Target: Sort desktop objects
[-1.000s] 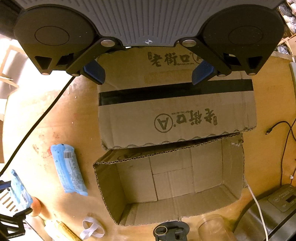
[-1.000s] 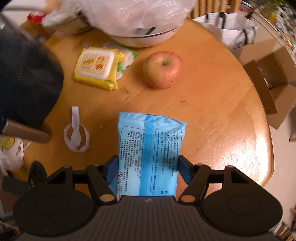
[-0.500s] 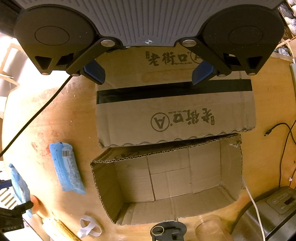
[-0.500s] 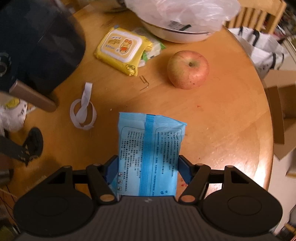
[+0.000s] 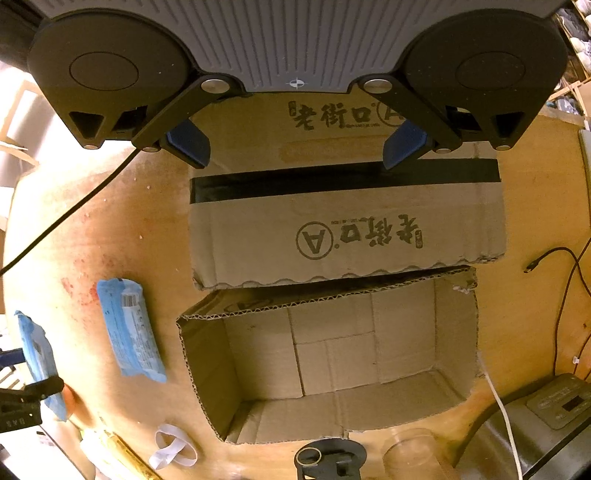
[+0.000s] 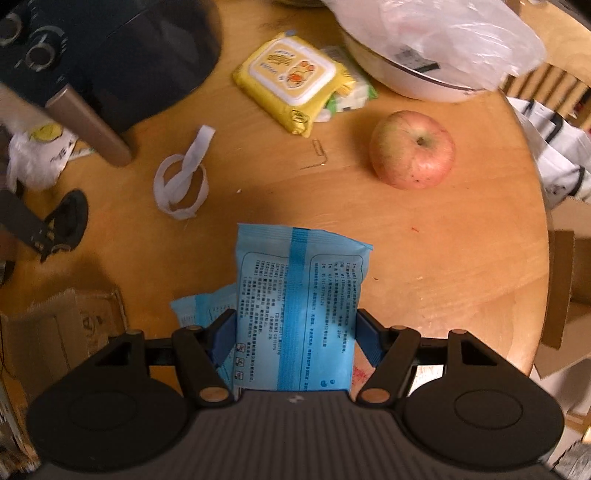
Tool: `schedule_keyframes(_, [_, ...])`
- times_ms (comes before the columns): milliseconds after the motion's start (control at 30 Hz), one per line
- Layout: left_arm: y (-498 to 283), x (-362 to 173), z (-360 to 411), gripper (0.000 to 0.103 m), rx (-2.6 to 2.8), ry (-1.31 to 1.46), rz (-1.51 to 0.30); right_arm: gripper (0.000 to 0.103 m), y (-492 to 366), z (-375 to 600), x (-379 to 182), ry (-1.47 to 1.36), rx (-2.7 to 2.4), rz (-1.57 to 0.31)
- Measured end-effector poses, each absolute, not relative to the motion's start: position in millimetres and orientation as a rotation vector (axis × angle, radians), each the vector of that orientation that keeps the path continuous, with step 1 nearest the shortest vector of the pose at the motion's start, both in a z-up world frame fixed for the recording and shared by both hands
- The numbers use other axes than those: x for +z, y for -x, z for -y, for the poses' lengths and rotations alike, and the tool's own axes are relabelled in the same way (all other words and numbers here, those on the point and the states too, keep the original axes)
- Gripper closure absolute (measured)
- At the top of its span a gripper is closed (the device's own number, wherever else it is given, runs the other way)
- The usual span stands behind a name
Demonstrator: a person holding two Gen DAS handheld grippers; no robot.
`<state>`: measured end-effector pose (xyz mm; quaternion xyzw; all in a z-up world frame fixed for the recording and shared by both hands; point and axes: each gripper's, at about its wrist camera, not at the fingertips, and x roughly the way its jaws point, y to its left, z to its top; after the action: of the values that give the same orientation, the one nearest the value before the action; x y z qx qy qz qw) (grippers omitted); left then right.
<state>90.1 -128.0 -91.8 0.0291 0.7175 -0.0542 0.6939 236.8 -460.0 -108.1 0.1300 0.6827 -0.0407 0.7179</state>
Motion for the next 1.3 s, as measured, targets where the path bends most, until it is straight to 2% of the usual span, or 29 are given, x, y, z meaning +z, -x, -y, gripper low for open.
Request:
schedule_keyframes(433, [-88, -89, 122, 0.0, -0.1, -0.053, -1.603, 0.037, -237, 442, -93, -0.124, 0.056, -1.467])
schedule_keyframes(1300, [-82, -75, 93, 0.0, -0.085, -0.012, -1.576, 0.037, -227, 420, -80, -0.166, 0.082, -1.469])
